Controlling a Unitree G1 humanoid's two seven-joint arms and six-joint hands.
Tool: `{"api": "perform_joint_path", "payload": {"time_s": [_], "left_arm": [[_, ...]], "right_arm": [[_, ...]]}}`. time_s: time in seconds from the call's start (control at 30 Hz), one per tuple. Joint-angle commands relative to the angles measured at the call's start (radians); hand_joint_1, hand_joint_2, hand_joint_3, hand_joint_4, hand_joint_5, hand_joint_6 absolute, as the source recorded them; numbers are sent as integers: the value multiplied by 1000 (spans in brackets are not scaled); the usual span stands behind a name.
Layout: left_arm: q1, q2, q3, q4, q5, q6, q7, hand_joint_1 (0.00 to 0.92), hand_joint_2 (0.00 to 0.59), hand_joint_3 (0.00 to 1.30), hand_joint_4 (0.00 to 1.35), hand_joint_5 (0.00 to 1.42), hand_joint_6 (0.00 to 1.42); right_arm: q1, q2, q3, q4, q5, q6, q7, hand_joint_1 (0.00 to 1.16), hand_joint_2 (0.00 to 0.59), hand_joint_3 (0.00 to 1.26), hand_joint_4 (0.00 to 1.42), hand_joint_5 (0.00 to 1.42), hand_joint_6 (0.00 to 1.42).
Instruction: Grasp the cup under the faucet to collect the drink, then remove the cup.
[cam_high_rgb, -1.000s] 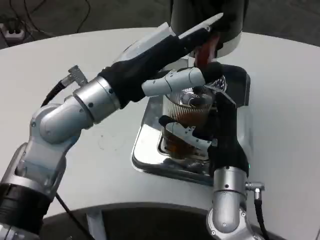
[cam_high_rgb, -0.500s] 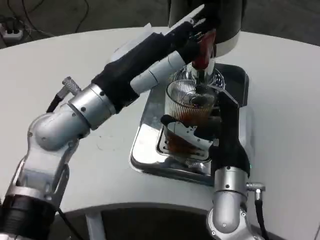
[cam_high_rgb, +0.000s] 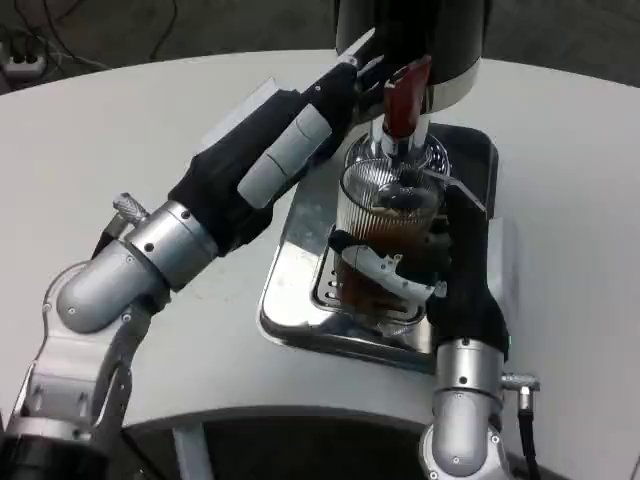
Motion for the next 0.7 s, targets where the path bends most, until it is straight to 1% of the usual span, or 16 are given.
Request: {"api": "perform_joint_path", "payload": {"time_s": [0.03,0.3,0.57,0.7], "left_arm": [[62,15,21,-129,-21,54,-3,0,73,0,0,53,15],[165,33,57,-301,-23,107,7,0,72,0,0,52,12],[222,54,105,-417,-40,141,20,0,72,0,0,52,12],[230,75,114,-440,-21,132,21,0,73,0,0,52,11]], "right_arm": [[29,8,17,-74,-28,-13,4,936,118,764,794,986,864],[76,12,28,-135,-44,-3,23,939,108,781,794,1000,873],[138,13,34,-213,-51,9,50,940,107,784,794,1000,883],[170,17,40,-263,-53,11,64,940,107,787,794,1000,885]]}}
